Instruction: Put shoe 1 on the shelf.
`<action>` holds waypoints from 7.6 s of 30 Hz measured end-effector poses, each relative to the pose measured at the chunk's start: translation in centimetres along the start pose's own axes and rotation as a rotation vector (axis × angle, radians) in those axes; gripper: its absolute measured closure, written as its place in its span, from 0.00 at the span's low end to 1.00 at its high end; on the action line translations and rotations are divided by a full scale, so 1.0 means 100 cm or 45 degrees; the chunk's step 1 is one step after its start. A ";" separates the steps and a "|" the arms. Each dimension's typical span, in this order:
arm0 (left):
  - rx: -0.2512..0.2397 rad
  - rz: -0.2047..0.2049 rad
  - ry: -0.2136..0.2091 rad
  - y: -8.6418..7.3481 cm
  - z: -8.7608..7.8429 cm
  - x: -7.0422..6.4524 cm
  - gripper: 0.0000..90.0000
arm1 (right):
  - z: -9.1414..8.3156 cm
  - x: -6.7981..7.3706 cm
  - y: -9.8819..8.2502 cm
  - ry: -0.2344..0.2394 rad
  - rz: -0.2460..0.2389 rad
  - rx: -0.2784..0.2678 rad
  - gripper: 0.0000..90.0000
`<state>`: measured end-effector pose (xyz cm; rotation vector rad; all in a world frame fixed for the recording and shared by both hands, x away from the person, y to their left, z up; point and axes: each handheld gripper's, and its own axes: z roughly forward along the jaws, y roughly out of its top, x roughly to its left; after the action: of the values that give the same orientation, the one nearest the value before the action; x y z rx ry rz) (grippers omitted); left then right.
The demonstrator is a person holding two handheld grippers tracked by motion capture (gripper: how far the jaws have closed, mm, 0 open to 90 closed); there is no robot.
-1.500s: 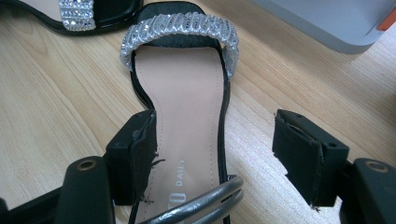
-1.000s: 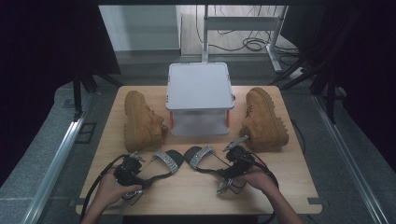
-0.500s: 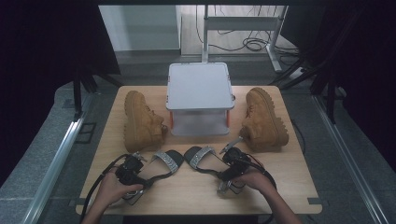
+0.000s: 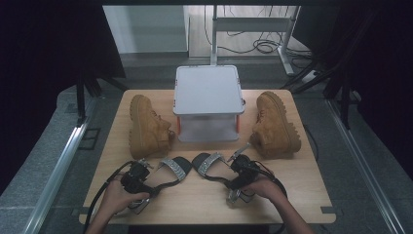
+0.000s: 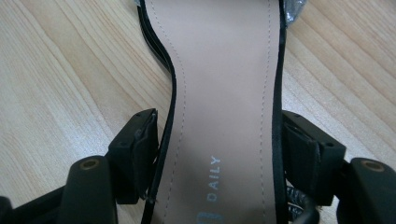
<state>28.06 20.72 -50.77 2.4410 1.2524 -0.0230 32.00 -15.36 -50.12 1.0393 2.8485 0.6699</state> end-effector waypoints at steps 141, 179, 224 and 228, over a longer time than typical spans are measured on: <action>-0.510 -0.643 0.120 0.158 0.051 -0.028 0.15 | 0.021 -0.043 0.079 -0.258 0.904 -0.415 0.15; -0.688 -0.344 -0.056 0.034 0.018 -0.045 0.21 | -0.015 0.013 -0.013 -0.253 0.611 -0.671 0.18; -0.692 -0.325 0.198 0.072 0.074 -0.055 0.38 | 0.044 0.005 0.010 -0.473 0.514 -0.590 0.35; -0.692 -0.329 0.206 0.073 0.074 -0.056 0.39 | 0.043 0.005 0.010 -0.486 0.500 -0.572 0.37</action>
<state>31.63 9.96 -54.03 1.8372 1.4139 0.3978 32.98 -12.65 -53.58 1.4554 2.0605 0.9539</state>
